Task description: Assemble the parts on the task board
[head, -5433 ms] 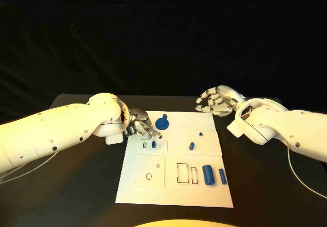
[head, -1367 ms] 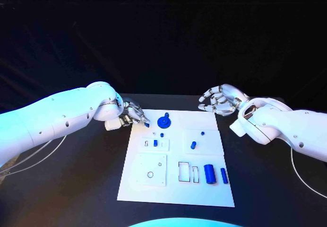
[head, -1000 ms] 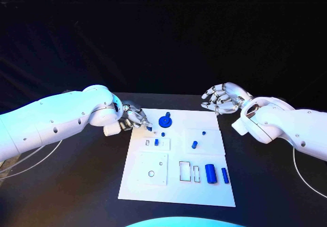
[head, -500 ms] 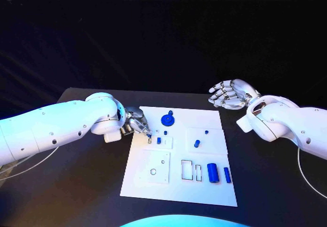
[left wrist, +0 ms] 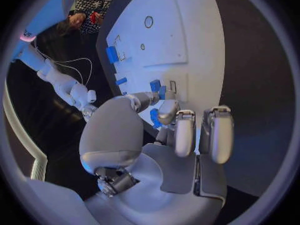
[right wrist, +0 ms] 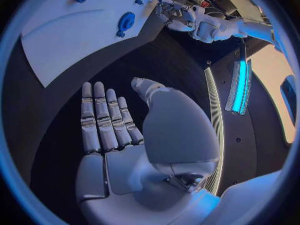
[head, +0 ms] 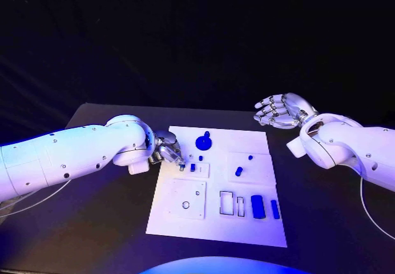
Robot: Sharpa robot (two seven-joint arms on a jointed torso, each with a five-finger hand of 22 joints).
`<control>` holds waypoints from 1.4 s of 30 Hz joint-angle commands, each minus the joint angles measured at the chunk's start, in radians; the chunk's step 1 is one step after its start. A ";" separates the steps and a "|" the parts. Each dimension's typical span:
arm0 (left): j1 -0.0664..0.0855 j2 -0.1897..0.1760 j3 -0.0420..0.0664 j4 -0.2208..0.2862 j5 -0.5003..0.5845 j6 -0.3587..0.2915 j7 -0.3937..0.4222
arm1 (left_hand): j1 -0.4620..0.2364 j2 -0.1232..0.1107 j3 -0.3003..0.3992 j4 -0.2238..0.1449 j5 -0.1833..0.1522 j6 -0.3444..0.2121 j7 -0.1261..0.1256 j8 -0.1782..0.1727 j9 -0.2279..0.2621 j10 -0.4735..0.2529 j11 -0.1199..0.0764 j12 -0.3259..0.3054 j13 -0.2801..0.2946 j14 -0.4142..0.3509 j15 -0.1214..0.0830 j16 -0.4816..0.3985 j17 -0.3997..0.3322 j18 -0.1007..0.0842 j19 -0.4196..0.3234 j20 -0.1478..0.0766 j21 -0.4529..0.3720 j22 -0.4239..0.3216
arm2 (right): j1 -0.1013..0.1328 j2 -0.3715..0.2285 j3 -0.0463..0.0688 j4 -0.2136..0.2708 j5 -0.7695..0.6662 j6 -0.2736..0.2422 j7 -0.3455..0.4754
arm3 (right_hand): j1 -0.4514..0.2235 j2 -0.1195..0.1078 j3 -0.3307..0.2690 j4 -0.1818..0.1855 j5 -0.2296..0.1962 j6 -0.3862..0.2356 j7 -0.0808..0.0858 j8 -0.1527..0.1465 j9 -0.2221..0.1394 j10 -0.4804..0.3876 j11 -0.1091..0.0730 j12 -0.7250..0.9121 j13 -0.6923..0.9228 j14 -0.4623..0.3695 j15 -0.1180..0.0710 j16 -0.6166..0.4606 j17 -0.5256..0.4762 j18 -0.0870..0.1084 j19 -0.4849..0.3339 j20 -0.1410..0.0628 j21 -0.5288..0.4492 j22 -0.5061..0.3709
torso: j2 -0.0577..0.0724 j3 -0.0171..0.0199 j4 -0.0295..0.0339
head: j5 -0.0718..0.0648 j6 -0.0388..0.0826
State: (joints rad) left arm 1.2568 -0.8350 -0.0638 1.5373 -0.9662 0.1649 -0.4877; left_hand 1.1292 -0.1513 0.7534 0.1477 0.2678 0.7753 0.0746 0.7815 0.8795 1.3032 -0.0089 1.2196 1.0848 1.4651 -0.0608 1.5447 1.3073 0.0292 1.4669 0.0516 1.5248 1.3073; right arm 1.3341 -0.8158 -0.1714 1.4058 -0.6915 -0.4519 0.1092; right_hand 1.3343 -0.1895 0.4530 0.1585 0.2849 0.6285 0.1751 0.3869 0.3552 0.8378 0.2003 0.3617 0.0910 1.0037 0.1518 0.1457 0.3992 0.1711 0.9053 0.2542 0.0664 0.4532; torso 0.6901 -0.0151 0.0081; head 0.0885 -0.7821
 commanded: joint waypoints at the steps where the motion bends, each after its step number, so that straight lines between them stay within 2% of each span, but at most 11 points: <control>1: -0.002 0.000 -0.001 0.011 -0.023 -0.013 -0.004 | -0.001 0.007 0.142 -0.137 0.008 0.012 -0.005 0.004 0.002 0.006 0.002 0.007 0.001 0.091 -0.006 -0.004 0.215 -0.011 0.062 -0.007 0.005 0.191 | -0.001 0.001 0.000 -0.001 0.019 0.012 0.024 | -0.008 0.003 0.001 -0.008 0.007 0.000 0.094 -0.004 -0.002 0.004 0.005 -0.005 -0.004 -0.003 0.001 -0.006 -0.002 0.010 -0.003 0.004 -0.004 -0.008 | 0.000 -0.0002 -0.0001 | 0.001 -0.002; 13: -0.005 0.004 -0.003 0.012 -0.057 0.001 -0.010 | -0.003 0.004 0.143 -0.138 0.015 0.014 -0.006 0.004 0.003 0.007 0.001 0.006 0.000 0.092 -0.006 -0.003 0.216 -0.011 0.062 -0.008 0.005 0.191 | -0.001 0.001 0.000 0.000 0.020 0.014 0.025 | -0.010 0.004 0.000 -0.009 0.007 0.003 0.094 -0.004 -0.004 0.007 0.005 -0.005 -0.007 0.000 0.000 -0.007 -0.004 0.011 -0.001 0.004 -0.004 -0.015 | -0.001 -0.0001 0.0003 | 0.000 -0.005; 31: -0.007 0.017 -0.007 -0.004 -0.096 0.035 -0.017 | -0.017 -0.004 0.147 -0.142 0.054 0.021 -0.009 0.007 0.005 0.016 -0.002 0.010 0.007 0.092 -0.009 -0.003 0.217 -0.012 0.065 -0.010 0.007 0.195 | -0.001 -0.001 0.000 0.001 0.020 0.017 0.022 | -0.012 0.003 -0.001 -0.010 0.007 0.004 0.095 -0.004 -0.005 0.008 0.005 -0.005 -0.009 0.002 0.000 -0.008 -0.006 0.011 0.000 0.004 -0.003 -0.019 | 0.000 0.0000 0.0001 | -0.003 -0.007; 42: -0.007 0.020 -0.007 -0.008 -0.104 0.056 -0.020 | -0.018 -0.004 0.147 -0.142 0.057 0.021 -0.009 0.007 0.005 0.016 -0.002 0.010 0.007 0.092 -0.009 -0.003 0.216 -0.012 0.065 -0.010 0.007 0.195 | -0.001 -0.001 0.000 0.001 0.020 0.018 0.020 | -0.012 0.003 -0.001 -0.010 0.007 0.004 0.095 -0.004 -0.005 0.008 0.005 -0.005 -0.009 0.002 0.000 -0.008 -0.006 0.011 0.000 0.004 -0.003 -0.019 | 0.000 -0.0002 -0.0002 | -0.003 -0.009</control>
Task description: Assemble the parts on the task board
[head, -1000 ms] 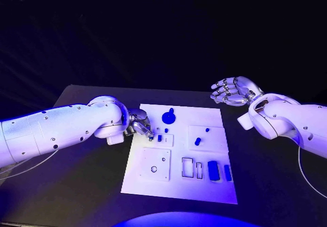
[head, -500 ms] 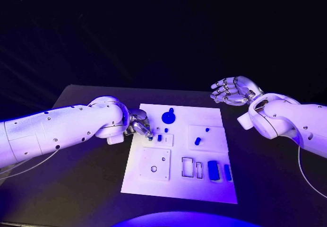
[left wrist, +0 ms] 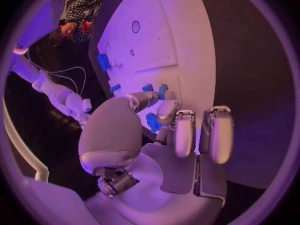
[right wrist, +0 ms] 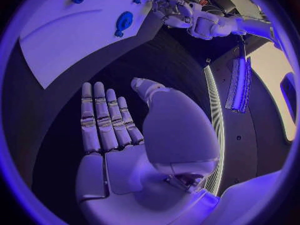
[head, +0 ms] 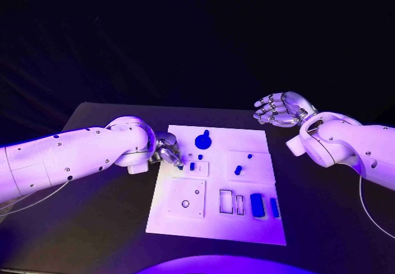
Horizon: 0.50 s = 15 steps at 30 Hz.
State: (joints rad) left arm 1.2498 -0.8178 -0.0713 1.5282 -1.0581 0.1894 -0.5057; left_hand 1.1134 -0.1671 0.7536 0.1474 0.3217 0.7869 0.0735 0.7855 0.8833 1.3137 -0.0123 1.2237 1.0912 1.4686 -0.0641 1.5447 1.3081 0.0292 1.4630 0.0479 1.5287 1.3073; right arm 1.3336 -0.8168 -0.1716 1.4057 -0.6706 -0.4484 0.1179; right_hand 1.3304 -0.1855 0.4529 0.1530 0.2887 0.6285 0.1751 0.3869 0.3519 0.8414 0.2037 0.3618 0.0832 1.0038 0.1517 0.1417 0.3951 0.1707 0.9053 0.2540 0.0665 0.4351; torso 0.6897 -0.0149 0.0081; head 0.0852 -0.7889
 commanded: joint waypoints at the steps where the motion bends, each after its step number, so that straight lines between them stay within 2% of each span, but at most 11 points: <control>1: 0.000 0.002 0.000 0.001 -0.012 0.034 -0.002 | -0.002 0.012 0.147 -0.142 0.003 0.010 -0.008 0.003 0.001 0.006 0.002 0.006 0.001 0.089 -0.006 -0.003 0.216 -0.012 0.068 -0.007 0.003 0.195 | -0.001 0.000 0.000 0.001 -0.001 0.015 0.012 | -0.008 -0.001 -0.001 -0.004 0.003 0.004 0.095 -0.004 -0.001 0.004 0.002 -0.005 -0.002 0.002 0.000 -0.004 -0.002 0.011 0.000 0.004 -0.004 -0.001 | 0.000 -0.0006 -0.0002 | 0.000 -0.002; 8: -0.001 0.003 0.000 -0.002 -0.013 0.042 -0.003 | -0.003 0.012 0.147 -0.142 0.006 0.010 -0.008 0.003 0.001 0.006 0.001 0.006 0.000 0.088 -0.006 -0.003 0.215 -0.012 0.068 -0.007 0.003 0.195 | -0.001 0.001 0.000 0.000 -0.001 0.017 0.011 | -0.010 -0.001 -0.002 -0.004 0.003 0.005 0.096 -0.004 -0.002 0.006 0.002 -0.005 -0.003 0.003 0.000 -0.004 -0.003 0.011 0.001 0.004 -0.003 -0.004 | 0.000 0.0003 0.0008 | 0.000 -0.002; 15: -0.002 0.006 0.000 -0.006 -0.013 0.042 -0.004 | -0.003 0.011 0.147 -0.142 0.007 0.010 -0.008 0.003 0.001 0.006 0.001 0.007 0.002 0.088 -0.006 -0.003 0.215 -0.012 0.068 -0.007 0.003 0.194 | -0.001 0.002 0.000 0.000 -0.001 0.018 0.012 | -0.010 -0.001 -0.002 -0.004 0.003 0.005 0.096 -0.004 -0.002 0.006 0.002 -0.005 -0.003 0.003 0.000 -0.004 -0.003 0.011 0.001 0.004 -0.003 -0.004 | 0.000 -0.0004 -0.0002 | 0.001 -0.002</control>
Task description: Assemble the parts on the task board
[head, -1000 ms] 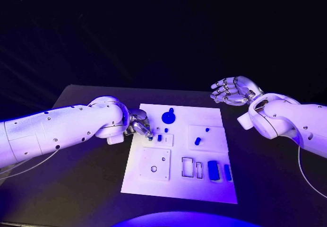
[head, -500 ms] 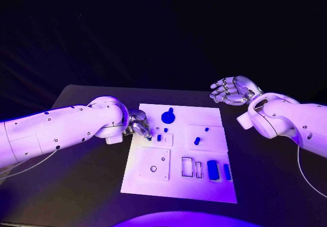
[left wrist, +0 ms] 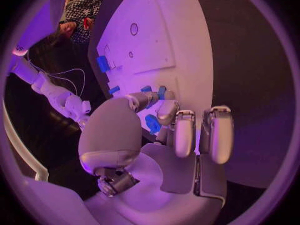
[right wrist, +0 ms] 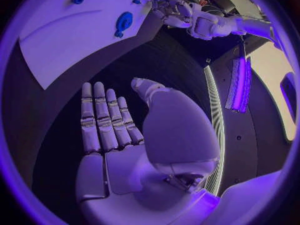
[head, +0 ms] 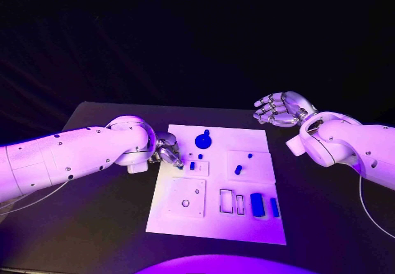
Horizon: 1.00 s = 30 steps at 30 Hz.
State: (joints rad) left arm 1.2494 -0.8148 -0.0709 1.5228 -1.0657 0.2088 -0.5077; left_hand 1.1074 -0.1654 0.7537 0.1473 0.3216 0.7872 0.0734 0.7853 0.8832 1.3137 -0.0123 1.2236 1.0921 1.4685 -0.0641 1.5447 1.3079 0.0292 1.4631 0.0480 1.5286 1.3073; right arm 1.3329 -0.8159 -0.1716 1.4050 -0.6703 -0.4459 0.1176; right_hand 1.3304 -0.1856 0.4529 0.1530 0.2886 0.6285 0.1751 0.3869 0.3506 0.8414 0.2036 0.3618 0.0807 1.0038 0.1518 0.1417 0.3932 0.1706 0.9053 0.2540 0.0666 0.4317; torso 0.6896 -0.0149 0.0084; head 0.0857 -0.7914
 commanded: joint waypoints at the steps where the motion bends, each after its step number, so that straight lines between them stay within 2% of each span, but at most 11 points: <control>1: -0.002 0.004 -0.001 -0.001 -0.005 0.023 -0.002 | 0.003 0.010 0.147 -0.142 0.007 0.010 -0.008 0.004 0.001 0.007 0.001 0.007 0.001 0.088 -0.006 -0.003 0.215 -0.012 0.068 -0.007 0.003 0.194 | -0.001 0.001 0.000 0.001 -0.001 0.015 0.012 | -0.010 -0.001 -0.002 -0.004 0.004 0.005 0.096 -0.004 -0.001 0.006 0.002 -0.005 -0.001 0.003 0.000 -0.004 -0.001 0.011 0.001 0.004 -0.003 -0.001 | 0.000 -0.0004 -0.0006 | 0.000 0.000; 12: -0.007 0.016 -0.002 -0.011 0.004 0.031 -0.001 | -0.005 0.008 0.143 -0.139 0.013 0.013 -0.009 0.005 0.002 0.010 0.001 0.009 0.005 0.089 -0.006 -0.002 0.217 -0.012 0.068 -0.007 0.003 0.195 | -0.002 0.003 0.000 -0.001 -0.001 0.017 0.012 | -0.011 0.000 -0.003 -0.005 0.004 0.007 0.096 -0.004 -0.001 0.007 0.002 -0.005 -0.002 0.004 0.000 -0.005 -0.002 0.011 0.002 0.004 -0.003 -0.004 | 0.000 0.0003 -0.0004 | -0.002 -0.003; 20: -0.008 0.022 -0.003 -0.017 0.014 0.030 0.000 | -0.039 0.009 0.117 -0.120 0.010 0.029 -0.020 0.015 0.007 0.024 -0.007 0.018 0.017 0.091 -0.012 0.001 0.222 -0.013 0.071 -0.011 0.006 0.200 | -0.002 0.003 0.000 -0.002 0.000 0.018 0.012 | -0.012 0.000 -0.004 -0.005 0.004 0.008 0.096 -0.004 -0.002 0.008 0.003 -0.005 -0.004 0.005 0.000 -0.005 -0.002 0.011 0.002 0.004 -0.003 -0.006 | 0.000 0.0000 -0.0006 | -0.002 -0.005; 25: -0.009 0.024 -0.003 -0.021 0.017 0.027 0.001 | -0.070 0.016 0.072 -0.090 -0.007 0.039 -0.028 0.015 0.009 0.028 -0.013 0.019 0.019 0.091 -0.017 0.002 0.224 -0.014 0.072 -0.016 0.006 0.201 | -0.003 0.003 0.000 -0.001 0.000 0.020 0.011 | -0.012 0.000 -0.004 -0.005 0.004 0.008 0.096 -0.004 -0.002 0.008 0.003 -0.006 -0.004 0.005 0.000 -0.006 -0.003 0.011 0.003 0.004 -0.003 -0.007 | 0.000 0.0003 -0.0001 | -0.004 -0.005; 27: -0.009 0.024 -0.003 -0.022 0.017 0.026 0.001 | -0.082 0.023 0.034 -0.073 -0.026 0.043 -0.031 0.013 0.008 0.028 -0.015 0.020 0.022 0.091 -0.019 0.003 0.225 -0.014 0.073 -0.019 0.006 0.203 | -0.003 0.003 0.000 -0.001 0.000 0.020 0.011 | -0.012 0.000 -0.004 -0.005 0.004 0.008 0.096 -0.004 -0.002 0.008 0.003 -0.006 -0.004 0.005 0.000 -0.006 -0.003 0.011 0.003 0.004 -0.003 -0.008 | 0.000 0.0001 0.0000 | -0.004 -0.006; 30: -0.009 0.024 -0.003 -0.024 0.018 0.023 0.001 | -0.090 0.028 -0.005 -0.057 -0.031 0.047 -0.033 0.009 0.006 0.027 -0.016 0.019 0.023 0.091 -0.021 0.003 0.225 -0.014 0.073 -0.020 0.007 0.203 | -0.003 0.003 0.000 -0.001 0.001 0.021 0.011 | -0.012 0.000 -0.004 -0.005 0.004 0.009 0.097 -0.004 -0.002 0.008 0.003 -0.006 -0.004 0.005 0.000 -0.006 -0.003 0.011 0.003 0.004 -0.003 -0.008 | 0.000 0.0001 0.0001 | -0.005 -0.007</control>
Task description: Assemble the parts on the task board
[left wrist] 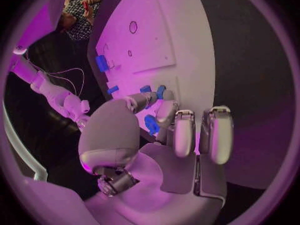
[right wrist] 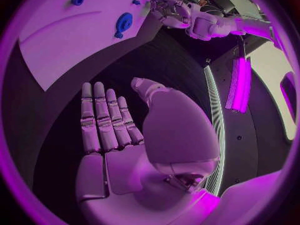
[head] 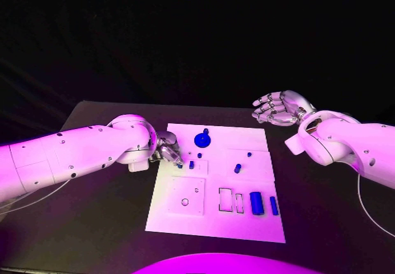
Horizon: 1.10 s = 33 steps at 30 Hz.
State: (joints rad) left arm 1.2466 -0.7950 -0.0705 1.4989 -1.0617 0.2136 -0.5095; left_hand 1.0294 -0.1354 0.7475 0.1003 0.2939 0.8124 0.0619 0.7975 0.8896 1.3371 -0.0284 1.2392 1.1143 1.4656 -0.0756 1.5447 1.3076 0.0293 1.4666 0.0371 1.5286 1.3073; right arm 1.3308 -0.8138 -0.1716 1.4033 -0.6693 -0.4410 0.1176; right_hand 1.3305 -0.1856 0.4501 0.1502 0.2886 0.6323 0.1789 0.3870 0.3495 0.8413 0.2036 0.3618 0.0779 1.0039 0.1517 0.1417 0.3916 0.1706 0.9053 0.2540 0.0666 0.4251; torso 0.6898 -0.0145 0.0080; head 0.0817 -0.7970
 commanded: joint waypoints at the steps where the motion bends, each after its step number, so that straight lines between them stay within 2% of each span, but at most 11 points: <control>1: -0.006 0.004 -0.004 0.000 0.014 0.018 0.003 | -0.015 -0.001 -0.010 -0.004 -0.005 0.023 -0.021 -0.004 -0.001 0.004 0.000 0.005 0.002 0.094 -0.009 0.003 0.225 -0.014 0.069 -0.010 0.006 0.203 | -0.001 0.000 0.000 0.001 0.000 0.016 0.011 | -0.012 0.001 -0.001 -0.002 0.004 0.005 0.093 -0.004 -0.001 0.008 0.003 -0.006 -0.002 0.005 0.000 -0.006 -0.002 0.011 0.003 0.005 -0.003 -0.002 | 0.000 -0.0004 0.0006 | -0.001 -0.001; 11: -0.006 0.006 -0.004 -0.003 0.017 0.011 0.003 | -0.038 -0.014 -0.119 0.050 -0.007 0.031 -0.021 -0.016 -0.007 0.000 0.001 0.002 0.003 0.094 -0.009 0.003 0.225 -0.014 0.070 -0.010 0.006 0.204 | -0.001 -0.001 0.000 0.003 0.000 0.017 0.010 | -0.013 0.001 -0.001 -0.003 0.004 0.006 0.094 -0.004 -0.002 0.007 0.003 -0.007 -0.003 0.004 0.001 -0.008 -0.003 0.011 0.003 0.005 -0.004 -0.004 | 0.000 -0.0005 -0.0003 | -0.003 -0.003; 14: -0.006 0.005 -0.004 -0.005 0.015 0.005 0.002 | -0.048 -0.023 -0.187 0.089 -0.008 0.023 -0.014 -0.026 -0.010 -0.022 0.006 -0.020 -0.022 0.093 -0.005 0.001 0.221 -0.012 0.065 -0.007 0.000 0.195 | -0.001 -0.002 0.000 0.003 0.000 0.017 0.008 | -0.014 0.001 -0.002 -0.003 0.004 0.006 0.094 -0.004 -0.003 0.007 0.004 -0.007 -0.005 0.003 0.001 -0.009 -0.004 0.011 0.002 0.005 -0.004 -0.007 | 0.000 0.0001 0.0000 | -0.003 -0.003; 19: -0.006 0.004 -0.004 -0.010 0.013 -0.004 0.001 | -0.049 -0.023 -0.241 0.127 -0.008 0.017 -0.010 -0.032 -0.010 -0.038 0.011 -0.038 -0.044 0.092 -0.001 0.000 0.220 -0.011 0.062 -0.004 -0.003 0.191 | -0.001 -0.003 0.000 0.005 0.000 0.019 0.006 | -0.014 0.001 -0.004 -0.007 0.004 0.005 0.096 -0.007 -0.007 0.003 0.006 -0.011 -0.010 -0.002 0.004 -0.015 -0.009 0.010 -0.002 0.007 -0.005 -0.020 | 0.000 0.0000 0.0002 | -0.003 0.002; 22: -0.006 0.004 -0.004 -0.013 0.008 -0.006 0.001 | -0.047 -0.020 -0.263 0.147 -0.009 0.017 -0.009 -0.033 -0.009 -0.040 0.011 -0.039 -0.046 0.092 0.000 0.000 0.219 -0.011 0.062 -0.003 -0.003 0.191 | -0.001 -0.004 0.000 0.006 0.000 0.019 0.006 | -0.015 0.002 -0.005 -0.008 0.004 0.004 0.098 -0.008 -0.008 0.001 0.007 -0.012 -0.012 -0.003 0.006 -0.018 -0.011 0.009 -0.005 0.008 -0.006 -0.026 | -0.001 -0.0003 0.0000 | -0.003 0.002; 33: -0.006 -0.002 -0.002 -0.019 0.002 -0.008 0.003 | -0.041 -0.021 -0.291 0.171 -0.016 0.015 -0.008 -0.035 -0.009 -0.044 0.012 -0.043 -0.051 0.091 0.001 -0.003 0.216 -0.009 0.058 -0.002 -0.008 0.184 | -0.001 -0.007 0.000 0.008 0.000 0.016 0.005 | -0.016 0.003 -0.006 -0.010 0.004 0.002 0.099 -0.010 -0.011 -0.003 0.009 -0.015 -0.013 -0.006 0.007 -0.022 -0.015 0.009 -0.010 0.009 -0.006 -0.036 | 0.000 -0.0009 0.0001 | -0.005 0.005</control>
State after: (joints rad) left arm 1.2431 -0.7948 -0.0717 1.4841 -1.0555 0.2101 -0.5049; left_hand 0.9861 -0.1578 0.4603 0.2723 0.2821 0.8317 0.0498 0.7681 0.8802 1.3006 -0.0141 1.1996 1.0638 1.4687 -0.0786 1.5447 1.3075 0.0292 1.4630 0.0337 1.5248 1.3073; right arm 1.3307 -0.8201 -0.1716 1.4093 -0.6684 -0.4367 0.1156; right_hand 1.3264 -0.1815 0.4446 0.1448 0.2886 0.6323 0.1788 0.3828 0.3395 0.8376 0.2074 0.3537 0.0658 1.0002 0.1554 0.1263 0.3781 0.1705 0.8979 0.2614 0.0666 0.3909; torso 0.6895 -0.0151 0.0081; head 0.0777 -0.7922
